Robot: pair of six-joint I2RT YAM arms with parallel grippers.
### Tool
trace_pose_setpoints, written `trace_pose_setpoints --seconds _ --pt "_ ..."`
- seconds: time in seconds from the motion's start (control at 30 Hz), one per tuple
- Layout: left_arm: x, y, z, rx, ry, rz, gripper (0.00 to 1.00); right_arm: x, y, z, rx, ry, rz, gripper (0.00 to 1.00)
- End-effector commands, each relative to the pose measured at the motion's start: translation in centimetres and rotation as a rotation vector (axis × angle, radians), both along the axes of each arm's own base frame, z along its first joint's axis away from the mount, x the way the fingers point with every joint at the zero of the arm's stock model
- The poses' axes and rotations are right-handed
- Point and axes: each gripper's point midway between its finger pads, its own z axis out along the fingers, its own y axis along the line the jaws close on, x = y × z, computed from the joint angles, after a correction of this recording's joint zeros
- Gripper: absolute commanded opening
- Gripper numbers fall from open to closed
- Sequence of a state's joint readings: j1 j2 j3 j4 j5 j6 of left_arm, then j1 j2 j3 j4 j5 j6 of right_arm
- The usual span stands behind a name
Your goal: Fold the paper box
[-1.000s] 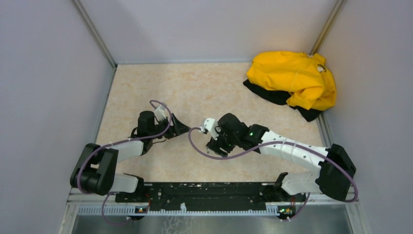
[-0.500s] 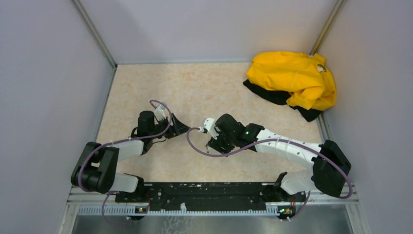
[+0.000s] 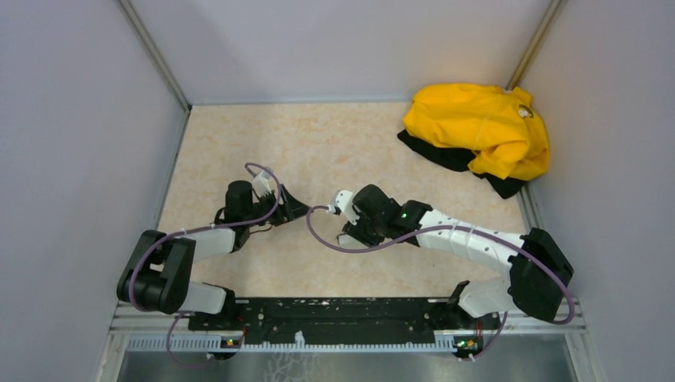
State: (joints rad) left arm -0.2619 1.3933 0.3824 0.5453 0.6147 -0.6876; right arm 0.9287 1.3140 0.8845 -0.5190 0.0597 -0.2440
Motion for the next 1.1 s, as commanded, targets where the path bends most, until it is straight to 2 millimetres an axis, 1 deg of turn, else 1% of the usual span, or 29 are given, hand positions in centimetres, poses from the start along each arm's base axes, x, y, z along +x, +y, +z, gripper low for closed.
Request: trace_pose_setpoints --seconds 0.0,0.1,0.23,0.4,0.6,0.83,0.97,1.07 --pt "0.5 -0.2 0.9 -0.020 -0.039 -0.011 0.80 0.4 0.1 -0.2 -0.001 -0.003 -0.005 0.49" --pt "0.6 -0.2 0.9 -0.019 -0.039 -0.013 0.80 0.4 0.1 -0.4 -0.002 -0.004 -0.008 0.51" --pt "0.6 -0.2 0.8 -0.019 -0.039 -0.015 0.80 0.3 0.1 -0.7 -0.010 0.006 -0.006 0.56" --pt "0.6 -0.2 0.8 -0.019 -0.039 -0.016 0.80 0.4 0.0 -0.8 -0.018 0.007 -0.008 0.59" --pt "0.7 -0.2 0.9 -0.019 -0.042 -0.016 0.80 0.3 -0.1 -1.2 -0.029 0.017 -0.014 0.49" --pt "0.8 -0.2 1.0 -0.021 -0.043 -0.018 0.80 0.7 -0.3 -1.1 -0.029 0.011 -0.057 0.42" --pt "0.7 -0.3 1.0 -0.024 -0.042 -0.025 0.80 0.8 -0.8 -1.2 -0.040 0.006 -0.094 0.39" --pt "0.7 -0.4 1.6 -0.033 -0.053 -0.026 0.80 0.7 -0.9 -1.1 -0.030 0.006 -0.107 0.39"
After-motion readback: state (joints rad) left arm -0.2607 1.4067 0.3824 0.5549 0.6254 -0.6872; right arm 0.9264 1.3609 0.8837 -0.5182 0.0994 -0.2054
